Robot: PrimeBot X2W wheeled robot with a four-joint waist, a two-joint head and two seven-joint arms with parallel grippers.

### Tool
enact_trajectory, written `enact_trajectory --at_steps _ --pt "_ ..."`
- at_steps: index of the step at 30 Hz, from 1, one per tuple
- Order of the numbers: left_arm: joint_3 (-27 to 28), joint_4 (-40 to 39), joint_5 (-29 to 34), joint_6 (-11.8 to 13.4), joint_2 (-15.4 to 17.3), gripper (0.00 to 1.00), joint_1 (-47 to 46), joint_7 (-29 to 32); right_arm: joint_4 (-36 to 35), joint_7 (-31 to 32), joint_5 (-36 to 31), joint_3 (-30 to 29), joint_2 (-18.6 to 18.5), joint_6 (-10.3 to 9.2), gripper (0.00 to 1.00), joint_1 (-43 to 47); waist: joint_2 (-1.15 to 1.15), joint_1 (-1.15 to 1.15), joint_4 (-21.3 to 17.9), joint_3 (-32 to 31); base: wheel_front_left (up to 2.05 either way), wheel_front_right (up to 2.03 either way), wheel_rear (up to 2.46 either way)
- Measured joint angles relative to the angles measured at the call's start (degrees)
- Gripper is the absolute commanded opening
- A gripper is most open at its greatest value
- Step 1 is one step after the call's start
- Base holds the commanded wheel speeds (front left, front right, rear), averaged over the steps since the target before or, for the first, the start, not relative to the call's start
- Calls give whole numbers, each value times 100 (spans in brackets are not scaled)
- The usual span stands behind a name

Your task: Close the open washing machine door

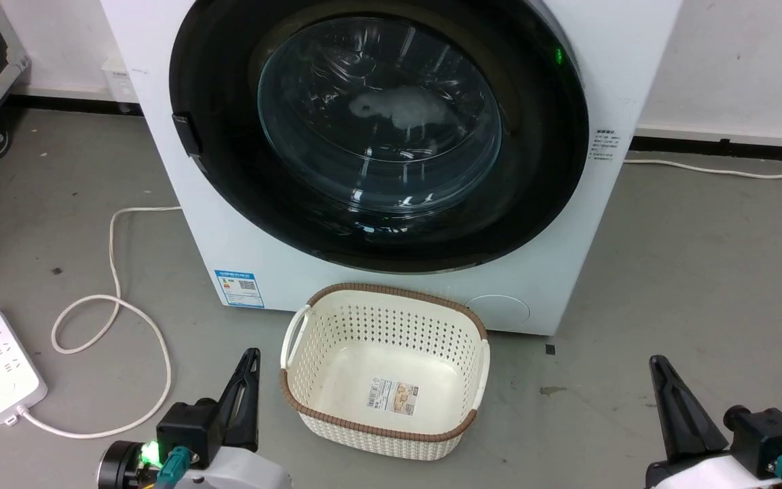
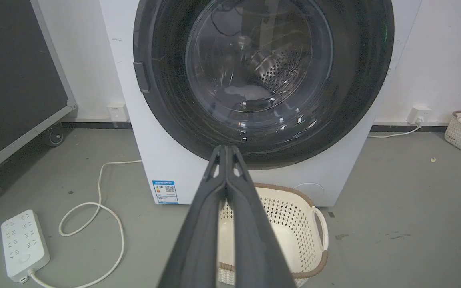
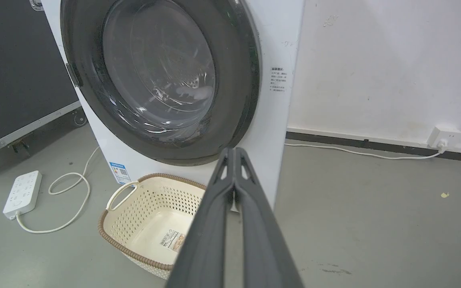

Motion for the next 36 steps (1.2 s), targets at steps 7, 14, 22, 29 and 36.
enact_trajectory --at_steps 7,14,22,29,36 --pt "42 -45 11 8 -1 0 -2 98 -9 86 -19 26 0 0 0 -11 0 0 12 8 0 0 0" --pt "90 -78 52 24 -1 0 -3 172 -15 169 -55 48 0 0 0 -37 0 0 24 15 0 0 0" --pt "142 -138 96 51 -2 0 -5 257 -34 261 -103 79 0 0 0 -127 0 0 38 23 0 0 0" --pt "174 -175 111 53 -3 0 -7 347 -40 336 -147 99 1 0 0 -132 0 0 50 31 0 0 0" --pt "209 -219 153 56 -3 0 -8 408 -51 419 -203 116 1 0 0 -152 0 0 61 38 0 0 0"
